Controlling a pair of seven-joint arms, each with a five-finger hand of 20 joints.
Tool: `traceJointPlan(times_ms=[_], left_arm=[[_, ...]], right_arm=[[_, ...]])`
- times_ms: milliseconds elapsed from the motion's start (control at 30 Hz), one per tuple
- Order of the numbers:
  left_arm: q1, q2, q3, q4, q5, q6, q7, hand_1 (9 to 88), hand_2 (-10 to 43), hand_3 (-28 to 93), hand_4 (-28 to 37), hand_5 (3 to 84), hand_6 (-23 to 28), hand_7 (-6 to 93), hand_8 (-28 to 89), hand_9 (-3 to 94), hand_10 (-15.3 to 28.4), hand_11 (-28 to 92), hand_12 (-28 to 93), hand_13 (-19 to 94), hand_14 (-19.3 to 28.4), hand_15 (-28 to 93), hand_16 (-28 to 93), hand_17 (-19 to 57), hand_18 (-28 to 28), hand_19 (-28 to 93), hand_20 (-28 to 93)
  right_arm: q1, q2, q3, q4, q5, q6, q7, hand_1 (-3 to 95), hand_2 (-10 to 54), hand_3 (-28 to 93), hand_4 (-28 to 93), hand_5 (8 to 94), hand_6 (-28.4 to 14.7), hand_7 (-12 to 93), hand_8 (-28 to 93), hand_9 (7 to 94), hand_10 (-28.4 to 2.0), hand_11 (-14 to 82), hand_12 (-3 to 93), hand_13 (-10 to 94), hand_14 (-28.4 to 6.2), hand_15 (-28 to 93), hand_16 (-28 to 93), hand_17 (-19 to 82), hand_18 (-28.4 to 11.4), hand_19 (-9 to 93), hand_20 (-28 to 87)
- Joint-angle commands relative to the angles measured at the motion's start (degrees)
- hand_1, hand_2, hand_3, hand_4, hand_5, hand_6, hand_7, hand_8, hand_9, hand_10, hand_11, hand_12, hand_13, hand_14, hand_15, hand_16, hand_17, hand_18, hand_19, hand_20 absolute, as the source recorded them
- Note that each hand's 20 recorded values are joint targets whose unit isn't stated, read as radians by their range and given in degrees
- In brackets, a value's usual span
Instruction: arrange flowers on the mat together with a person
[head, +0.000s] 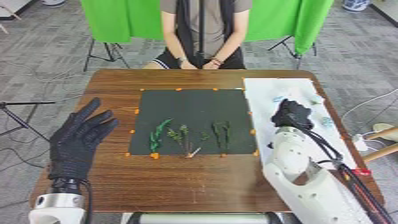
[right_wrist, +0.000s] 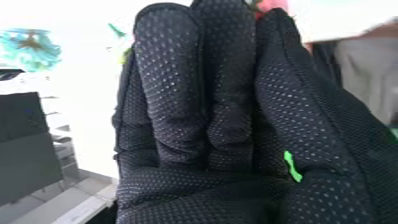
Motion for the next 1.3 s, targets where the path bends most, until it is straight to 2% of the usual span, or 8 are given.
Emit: traceJointPlan(times_ms=[33, 167, 433, 600, 667, 733, 867, 1300], left_arm=[[0.2, 0.50, -0.25, -0.99, 0.97, -1.23, 0.35, 19.8, 9.1, 76, -28.3, 37.6, 10.3, 11.4, -9, 38.5, 22.6, 27, 10, 30, 28.4, 52, -11, -3.9, 28.4, 72, -18], [-0.3, 1.27, -0.04, -1.15, 1.07, -1.11, 1.14, 19.8, 9.1, 76, -28.3, 37.6, 10.3, 11.3, -9, 38.6, 22.8, 27, 10, 30, 28.4, 52, -11, -3.0, 28.4, 72, -18], [-3.9, 3.29, 1.29, -0.44, 0.87, -2.25, 3.21, 19.8, 8.8, 76, -28.3, 37.8, 10.3, 11.0, -9, 39.3, 22.9, 27, 10, 32, 28.4, 52, -12, 0.2, 28.3, 76, -19], [-6.5, 6.26, 3.26, 0.16, -3.73, -3.56, 7.70, 19.7, 8.5, 76, -28.3, 38.1, 10.3, 10.9, -9, 40.0, 22.8, 27, 10, 33, 28.4, 52, -11, 1.8, 28.2, 79, -21], [-6.8, 6.89, 3.59, 0.09, -4.27, -3.24, 8.14, 19.7, 8.5, 76, -28.3, 38.3, 10.2, 11.0, -9, 40.6, 22.8, 27, 11, 34, 28.4, 52, -11, 2.0, 28.3, 80, -21], [-7.0, 7.03, 3.64, 0.25, -3.47, -3.44, 7.58, 19.7, 8.5, 76, -28.3, 38.4, 10.2, 11.1, -9, 40.7, 22.8, 27, 11, 34, 28.4, 52, -11, 2.1, 28.3, 80, -22], [-7.8, 7.95, 4.75, 0.33, -4.08, -2.58, 8.56, 19.7, 8.5, 76, -28.3, 38.5, 10.3, 11.0, -9, 40.8, 22.9, 27, 11, 34, 28.4, 52, -11, 2.4, 28.4, 81, -25], [-9.8, 8.34, 6.12, 0.85, -3.99, -2.79, 8.25, 20.0, 8.4, 76, -28.3, 38.7, 10.5, 11.0, -9, 40.8, 22.9, 27, 11, 34, 28.4, 52, -11, 1.4, 28.4, 81, -28]], right_arm=[[1.4, -6.5, -2.7, -7.9, -2.2, 4.2, -11.4, 57.8, -9.5, 67, -28, 88.1, 2.4, 14, -1, 93.7, -7.2, 21.4, 26.8, 84, -4.8, 49, 21, 29, -15.6, 81, 4], [4.3, -11.2, -6.3, -8.0, 3.5, 6.2, -21.5, 57.8, -9.5, 67, -28, 88.4, 2.4, 14, -1, 93.7, -7.3, 21.3, 27.1, 84, -4.7, 49, 22, 28, -15.1, 80, 4], [9.8, -21.9, -10.9, -0.7, 9.7, -0.9, -39.2, 57.5, -9.5, 67, -28, 88.2, 2.6, 14, -1, 93.7, -6.5, 19.9, 27.6, 83, -4.3, 48, 23, 28, -14.5, 79, 4], [13.8, -24.1, -14.6, 4.1, 14.4, -0.7, -38.9, 57.7, -9.5, 67, -28, 88.0, 2.8, 14, -1, 93.7, -6.4, 19.0, 28.0, 83, -4.3, 48, 23, 27, -14.3, 79, 5], [15.0, -24.5, -16.0, 6.6, 14.6, -1.4, -39.9, 57.7, -9.5, 67, -28, 88.0, 2.9, 14, -1, 93.7, -6.5, 19.0, 28.0, 82, -4.4, 48, 23, 27, -14.2, 79, 5], [16.1, -24.3, -17.5, 8.4, 16.0, -2.6, -39.5, 57.9, -9.5, 66, -28, 87.8, 3.1, 14, -1, 93.7, -6.5, 18.9, 28.0, 82, -4.5, 48, 23, 27, -14.1, 79, 5], [15.1, -25.8, -17.8, 10.4, 13.1, -4.2, -40.2, 58.3, -9.5, 65, -28, 87.7, 3.8, 14, -1, 93.7, -6.5, 19.4, 27.6, 81, -4.7, 49, 23, 26, -14.2, 79, 6], [17.0, -26.3, -20.7, 11.9, 6.6, -12.1, -36.9, 57.7, -9.5, 57, -28, 79.0, 6.7, 12, -5, 92.3, -6.7, 18.9, 28.3, 76, -5.6, 57, 15, 22, -15.8, 78, 11]])
